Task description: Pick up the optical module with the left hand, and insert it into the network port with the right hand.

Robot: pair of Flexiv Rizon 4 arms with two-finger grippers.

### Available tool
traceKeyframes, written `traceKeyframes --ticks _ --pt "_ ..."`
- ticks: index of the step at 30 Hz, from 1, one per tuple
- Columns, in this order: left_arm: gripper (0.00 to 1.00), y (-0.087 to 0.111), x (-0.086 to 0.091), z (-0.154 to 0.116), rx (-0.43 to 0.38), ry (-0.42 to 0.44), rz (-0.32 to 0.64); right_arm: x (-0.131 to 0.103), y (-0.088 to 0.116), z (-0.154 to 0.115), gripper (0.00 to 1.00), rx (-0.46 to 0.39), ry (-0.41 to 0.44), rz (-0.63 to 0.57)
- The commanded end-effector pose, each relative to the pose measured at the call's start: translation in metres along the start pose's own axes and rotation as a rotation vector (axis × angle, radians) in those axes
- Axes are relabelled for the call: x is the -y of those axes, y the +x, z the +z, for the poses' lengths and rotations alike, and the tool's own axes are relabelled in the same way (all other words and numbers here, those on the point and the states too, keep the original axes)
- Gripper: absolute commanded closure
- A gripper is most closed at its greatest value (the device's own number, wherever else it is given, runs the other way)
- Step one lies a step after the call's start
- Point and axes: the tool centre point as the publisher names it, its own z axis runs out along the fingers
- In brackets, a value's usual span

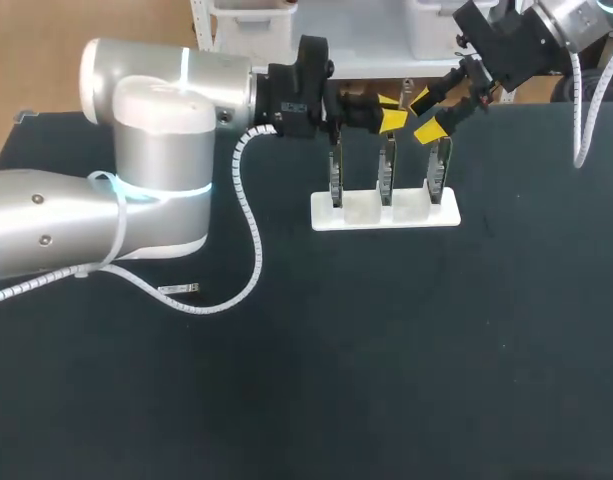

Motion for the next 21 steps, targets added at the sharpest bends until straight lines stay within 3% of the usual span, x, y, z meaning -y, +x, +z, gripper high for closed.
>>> traceKeyframes --ticks 1,21 --pt "1.0 0.0017 -0.0079 0.0034 -0.002 0.01 -0.007 -0.0021 0.0005 0.0002 0.0 0.001 0.005 -0.001" --pt "1.0 0.0078 -0.0129 0.0014 0.016 0.025 -0.031 -0.0021 0.0005 0.0002 0.0 0.001 0.005 -0.001"
